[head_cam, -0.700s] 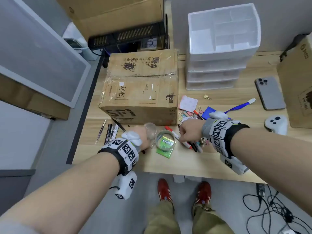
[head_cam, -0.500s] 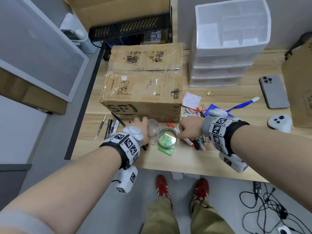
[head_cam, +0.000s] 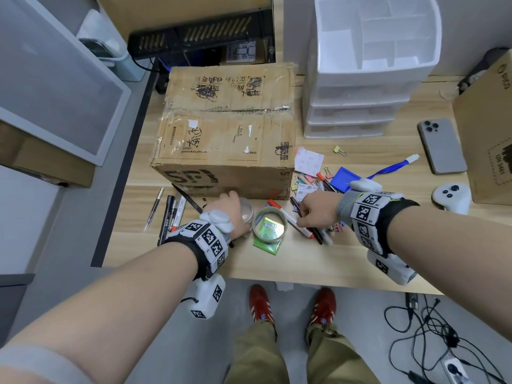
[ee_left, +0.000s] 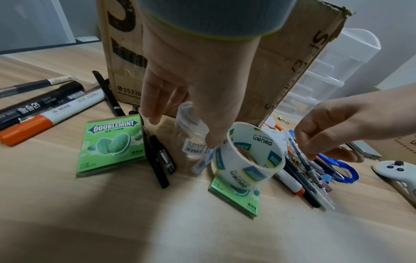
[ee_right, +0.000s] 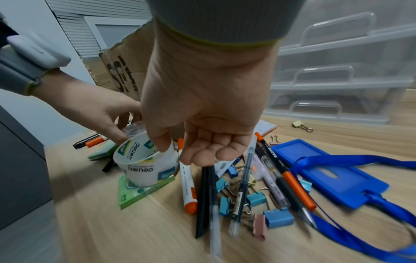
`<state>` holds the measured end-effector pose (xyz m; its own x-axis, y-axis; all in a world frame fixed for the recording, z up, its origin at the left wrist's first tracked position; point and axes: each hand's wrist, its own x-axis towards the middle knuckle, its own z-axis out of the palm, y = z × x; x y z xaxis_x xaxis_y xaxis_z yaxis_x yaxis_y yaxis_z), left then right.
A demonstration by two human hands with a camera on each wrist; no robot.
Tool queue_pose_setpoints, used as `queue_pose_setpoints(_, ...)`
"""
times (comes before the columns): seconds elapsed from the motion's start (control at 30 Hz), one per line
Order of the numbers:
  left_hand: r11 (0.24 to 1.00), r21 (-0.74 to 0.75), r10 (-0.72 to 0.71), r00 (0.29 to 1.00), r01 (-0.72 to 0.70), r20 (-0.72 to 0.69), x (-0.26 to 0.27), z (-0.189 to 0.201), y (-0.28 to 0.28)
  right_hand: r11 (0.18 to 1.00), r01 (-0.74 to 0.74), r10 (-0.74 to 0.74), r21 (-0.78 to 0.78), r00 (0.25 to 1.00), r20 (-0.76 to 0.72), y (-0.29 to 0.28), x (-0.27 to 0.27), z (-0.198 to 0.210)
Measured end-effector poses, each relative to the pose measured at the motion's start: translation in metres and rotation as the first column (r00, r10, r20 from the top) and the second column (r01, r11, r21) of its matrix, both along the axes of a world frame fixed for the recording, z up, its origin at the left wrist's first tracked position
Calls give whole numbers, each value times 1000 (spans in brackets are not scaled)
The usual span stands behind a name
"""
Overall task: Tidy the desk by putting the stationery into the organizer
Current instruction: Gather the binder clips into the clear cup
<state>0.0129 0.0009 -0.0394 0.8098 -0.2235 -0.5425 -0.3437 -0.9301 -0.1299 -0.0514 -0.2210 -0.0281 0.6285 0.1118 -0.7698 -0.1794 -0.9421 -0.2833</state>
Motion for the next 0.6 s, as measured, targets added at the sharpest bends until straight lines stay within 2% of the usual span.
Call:
queue_pose_setpoints(0.1,999,32,30,1000,-30,-2,0,5,0,1000,14,-14,-12,1000,3,-3,1,5)
queue_pose_setpoints(0.23,995,99,31,999,-30,-15,-4,33,-2,1000,10,-10,-2,1000,24,-2,8,25)
queue_pose_setpoints(0.33,993,112,-37,998,41,-41,-12,59,-12,998,48,-49,31,998,48,-4,15,44)
queue_pose_setpoints(0.43,969,109,-210,970,224,-121,-22,80,-31,993,88,-90,78,996,24,-5,16,55)
queue_pose_setpoints(0.6,939,-65,-344,918,338,-200,-36,112,-66,963,184,-176,197,983,-58,-15,10,76)
